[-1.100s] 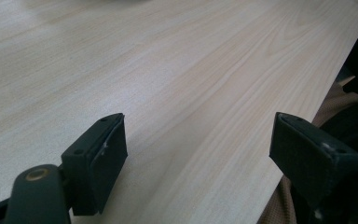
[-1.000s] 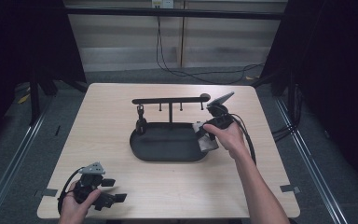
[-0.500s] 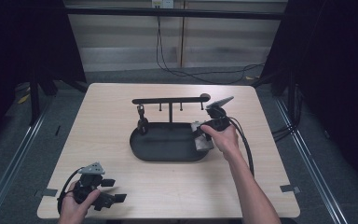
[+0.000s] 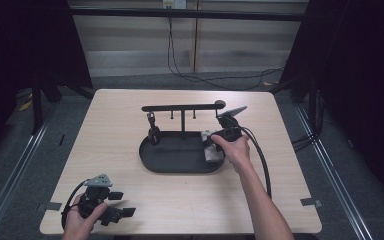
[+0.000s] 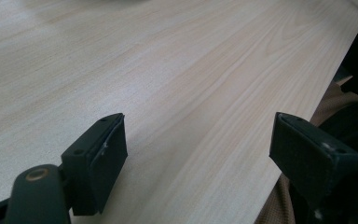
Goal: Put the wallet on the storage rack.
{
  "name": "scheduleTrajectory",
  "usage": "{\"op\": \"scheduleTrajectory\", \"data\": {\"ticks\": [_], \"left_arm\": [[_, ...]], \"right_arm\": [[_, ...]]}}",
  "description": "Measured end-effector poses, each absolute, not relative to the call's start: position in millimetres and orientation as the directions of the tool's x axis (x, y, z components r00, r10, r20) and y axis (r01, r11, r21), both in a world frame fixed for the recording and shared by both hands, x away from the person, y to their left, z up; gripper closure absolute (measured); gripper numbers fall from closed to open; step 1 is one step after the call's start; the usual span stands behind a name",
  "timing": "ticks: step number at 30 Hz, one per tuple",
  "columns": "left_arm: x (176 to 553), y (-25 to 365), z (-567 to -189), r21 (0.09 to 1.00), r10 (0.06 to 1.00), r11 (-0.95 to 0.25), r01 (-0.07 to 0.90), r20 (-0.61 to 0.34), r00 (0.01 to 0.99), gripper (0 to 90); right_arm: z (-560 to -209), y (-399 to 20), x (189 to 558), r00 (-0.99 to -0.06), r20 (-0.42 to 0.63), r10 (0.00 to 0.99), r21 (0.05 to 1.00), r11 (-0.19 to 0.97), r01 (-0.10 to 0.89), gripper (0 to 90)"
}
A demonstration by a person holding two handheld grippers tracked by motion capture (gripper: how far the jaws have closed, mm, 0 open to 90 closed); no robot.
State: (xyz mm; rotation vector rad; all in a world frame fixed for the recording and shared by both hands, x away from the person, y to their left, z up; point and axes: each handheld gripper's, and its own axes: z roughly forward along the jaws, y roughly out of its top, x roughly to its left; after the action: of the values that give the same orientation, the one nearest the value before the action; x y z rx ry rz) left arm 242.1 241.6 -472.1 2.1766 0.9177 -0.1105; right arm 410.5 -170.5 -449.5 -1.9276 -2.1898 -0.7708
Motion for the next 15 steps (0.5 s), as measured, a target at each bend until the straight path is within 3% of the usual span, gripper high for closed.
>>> {"op": "scheduleTrajectory", "data": {"ticks": [15], "left_arm": [[242, 241, -473, 0.612, 0.578, -0.458, 0.645, -0.346, 0.739, 18.8]], "right_arm": [[-464, -168, 414, -0.166, 0.427, 0.889, 0.284, 0.043, 0.958, 31.0]]}}
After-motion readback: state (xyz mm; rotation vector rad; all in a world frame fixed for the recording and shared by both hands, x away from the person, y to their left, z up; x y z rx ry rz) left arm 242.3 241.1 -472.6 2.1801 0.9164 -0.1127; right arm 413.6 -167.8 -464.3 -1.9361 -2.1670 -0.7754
